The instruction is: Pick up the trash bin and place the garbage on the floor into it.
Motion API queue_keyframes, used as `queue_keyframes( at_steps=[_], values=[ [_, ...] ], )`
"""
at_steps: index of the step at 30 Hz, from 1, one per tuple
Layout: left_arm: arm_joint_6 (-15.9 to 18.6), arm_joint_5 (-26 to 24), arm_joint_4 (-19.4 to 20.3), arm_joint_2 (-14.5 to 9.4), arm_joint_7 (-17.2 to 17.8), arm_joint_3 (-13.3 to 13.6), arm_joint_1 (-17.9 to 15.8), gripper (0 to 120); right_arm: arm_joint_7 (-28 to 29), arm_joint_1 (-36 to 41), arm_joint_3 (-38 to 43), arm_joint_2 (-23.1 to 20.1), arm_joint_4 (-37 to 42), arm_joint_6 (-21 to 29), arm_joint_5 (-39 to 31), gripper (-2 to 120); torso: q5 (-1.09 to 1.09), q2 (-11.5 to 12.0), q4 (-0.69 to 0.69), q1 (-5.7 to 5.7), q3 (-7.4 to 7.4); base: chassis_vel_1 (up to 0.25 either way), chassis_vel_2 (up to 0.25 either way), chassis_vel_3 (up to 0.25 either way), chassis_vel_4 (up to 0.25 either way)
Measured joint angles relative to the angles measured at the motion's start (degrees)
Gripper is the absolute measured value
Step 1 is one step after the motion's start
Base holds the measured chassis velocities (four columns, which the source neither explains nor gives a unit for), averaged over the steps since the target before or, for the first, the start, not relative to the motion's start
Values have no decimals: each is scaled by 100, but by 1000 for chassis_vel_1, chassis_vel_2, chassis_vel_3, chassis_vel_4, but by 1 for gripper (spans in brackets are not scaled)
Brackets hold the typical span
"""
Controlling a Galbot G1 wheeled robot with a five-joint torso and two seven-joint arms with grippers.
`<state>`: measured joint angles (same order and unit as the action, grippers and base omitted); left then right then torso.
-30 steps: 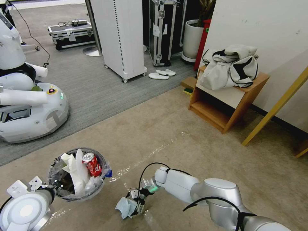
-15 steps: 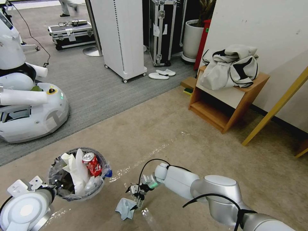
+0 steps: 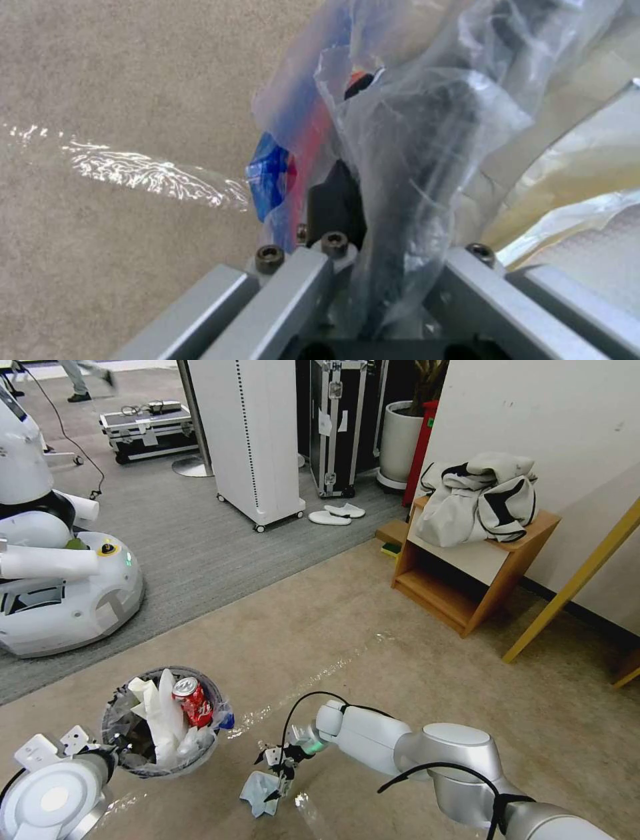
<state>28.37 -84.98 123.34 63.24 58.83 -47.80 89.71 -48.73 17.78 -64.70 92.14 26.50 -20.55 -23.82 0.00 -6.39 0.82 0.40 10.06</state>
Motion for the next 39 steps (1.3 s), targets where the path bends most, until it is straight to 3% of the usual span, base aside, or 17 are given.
queue_keyframes(
  at_steps=[39],
  values=[
    [0, 140, -19, 140, -49, 98, -34, 0, 221, -173, -596, 0, 250, 284, -453, 100, 0, 0, 0, 0, 0, 0, 0, 0, 0]
  ],
)
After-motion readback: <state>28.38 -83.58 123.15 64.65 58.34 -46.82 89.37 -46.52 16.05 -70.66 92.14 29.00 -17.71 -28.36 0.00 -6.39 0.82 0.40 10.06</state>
